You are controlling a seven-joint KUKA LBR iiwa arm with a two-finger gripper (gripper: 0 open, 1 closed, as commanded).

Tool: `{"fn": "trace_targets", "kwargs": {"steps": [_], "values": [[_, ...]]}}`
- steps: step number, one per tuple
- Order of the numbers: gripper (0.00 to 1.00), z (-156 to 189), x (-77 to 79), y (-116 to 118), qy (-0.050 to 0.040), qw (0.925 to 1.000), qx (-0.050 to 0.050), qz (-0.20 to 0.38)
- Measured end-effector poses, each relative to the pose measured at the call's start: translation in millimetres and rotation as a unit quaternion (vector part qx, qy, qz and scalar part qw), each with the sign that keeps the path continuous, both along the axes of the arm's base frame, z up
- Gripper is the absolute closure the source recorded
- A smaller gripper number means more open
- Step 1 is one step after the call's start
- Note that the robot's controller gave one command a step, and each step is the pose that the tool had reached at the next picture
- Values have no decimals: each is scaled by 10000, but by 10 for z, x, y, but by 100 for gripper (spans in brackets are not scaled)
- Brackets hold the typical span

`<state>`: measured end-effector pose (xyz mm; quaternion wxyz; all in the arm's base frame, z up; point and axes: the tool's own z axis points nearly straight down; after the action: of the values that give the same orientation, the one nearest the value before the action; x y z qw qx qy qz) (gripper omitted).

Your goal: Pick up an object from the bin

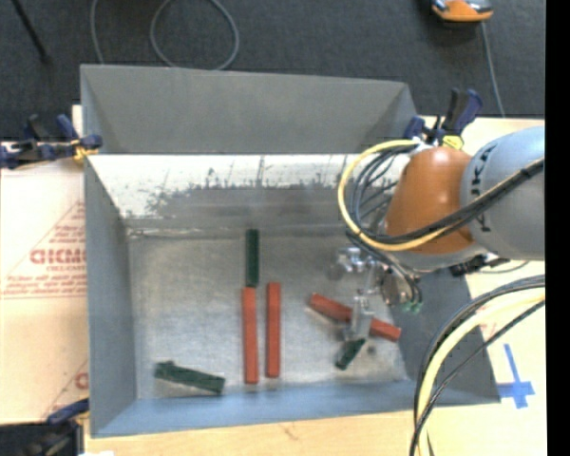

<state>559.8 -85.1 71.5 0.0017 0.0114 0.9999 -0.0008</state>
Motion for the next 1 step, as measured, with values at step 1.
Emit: {"fn": "trace_targets", "kwargs": {"steps": [1], "values": [[100, -1, 4, 27, 0, 10000, 3, 31]]}}
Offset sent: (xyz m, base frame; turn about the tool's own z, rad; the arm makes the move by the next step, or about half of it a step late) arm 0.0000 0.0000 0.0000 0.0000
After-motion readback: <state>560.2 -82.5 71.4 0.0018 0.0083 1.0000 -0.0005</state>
